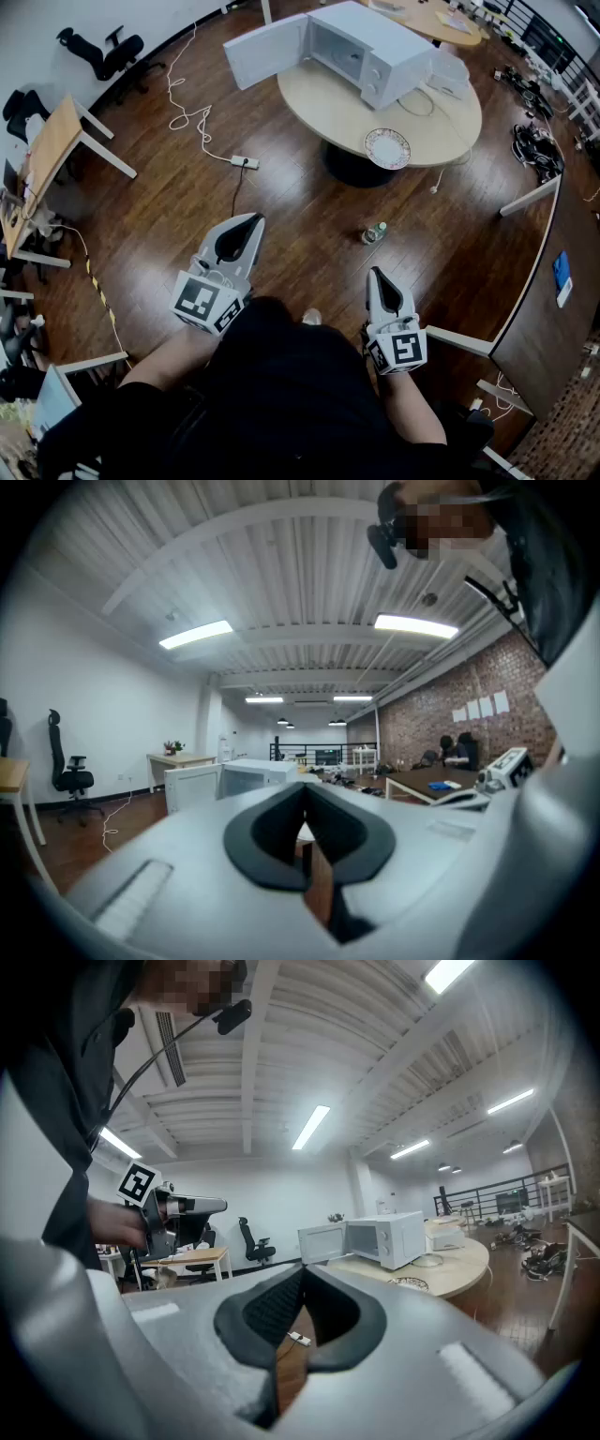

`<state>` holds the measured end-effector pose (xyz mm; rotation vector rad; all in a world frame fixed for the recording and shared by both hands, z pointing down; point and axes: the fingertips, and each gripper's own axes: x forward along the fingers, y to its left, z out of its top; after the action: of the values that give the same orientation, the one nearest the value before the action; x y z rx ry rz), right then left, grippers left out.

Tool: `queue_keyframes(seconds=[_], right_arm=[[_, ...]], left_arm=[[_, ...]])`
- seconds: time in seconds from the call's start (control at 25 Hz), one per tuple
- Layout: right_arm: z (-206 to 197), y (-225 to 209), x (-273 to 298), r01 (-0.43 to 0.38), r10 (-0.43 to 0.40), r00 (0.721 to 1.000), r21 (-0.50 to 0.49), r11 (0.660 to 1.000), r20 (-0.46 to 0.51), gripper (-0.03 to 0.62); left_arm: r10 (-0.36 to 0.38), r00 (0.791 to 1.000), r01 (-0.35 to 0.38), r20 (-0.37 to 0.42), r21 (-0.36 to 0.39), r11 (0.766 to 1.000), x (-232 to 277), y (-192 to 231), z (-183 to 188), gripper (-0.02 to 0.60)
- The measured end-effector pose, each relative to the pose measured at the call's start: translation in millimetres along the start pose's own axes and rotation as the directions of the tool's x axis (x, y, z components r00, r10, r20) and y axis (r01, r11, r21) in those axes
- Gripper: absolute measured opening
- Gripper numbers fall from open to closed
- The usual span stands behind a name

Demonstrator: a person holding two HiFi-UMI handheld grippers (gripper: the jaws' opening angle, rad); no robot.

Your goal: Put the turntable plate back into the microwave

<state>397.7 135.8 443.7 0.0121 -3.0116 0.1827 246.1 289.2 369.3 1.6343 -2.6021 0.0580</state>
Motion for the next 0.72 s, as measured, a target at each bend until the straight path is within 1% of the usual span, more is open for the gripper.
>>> queue_keyframes(seconds=[0.2, 0.36, 0.48, 0.72], right_arm=[[-6, -7, 0, 0.005, -0.004, 1.000, 0.023, 1.000, -0.010, 0.002], [-5, 0, 8, -0.026, 0.026, 1.000, 0.004, 1.000, -0.016, 0.002], [-4, 0, 16, -0.039, 0.038, 0.999, -0.015, 0.999, -0.018, 0.002], [-2, -9, 32, -0.015, 0.014, 1.000, -0.028, 1.000, -0.019, 0.002]], left_arm=[[0.013, 1.000, -0.013, 0.002, 0.022, 1.000, -4, -3, 3, 0.005], [0.038, 0.999, -0.038, -0.004, 0.017, 0.999, -10, 6, 0, 0.005], [0.043, 0.999, -0.043, 0.002, 0.016, 0.999, -9, 11, -3, 0.005], [0.033, 0.999, -0.033, 0.009, 0.007, 0.999, 6, 28, -7, 0.005]])
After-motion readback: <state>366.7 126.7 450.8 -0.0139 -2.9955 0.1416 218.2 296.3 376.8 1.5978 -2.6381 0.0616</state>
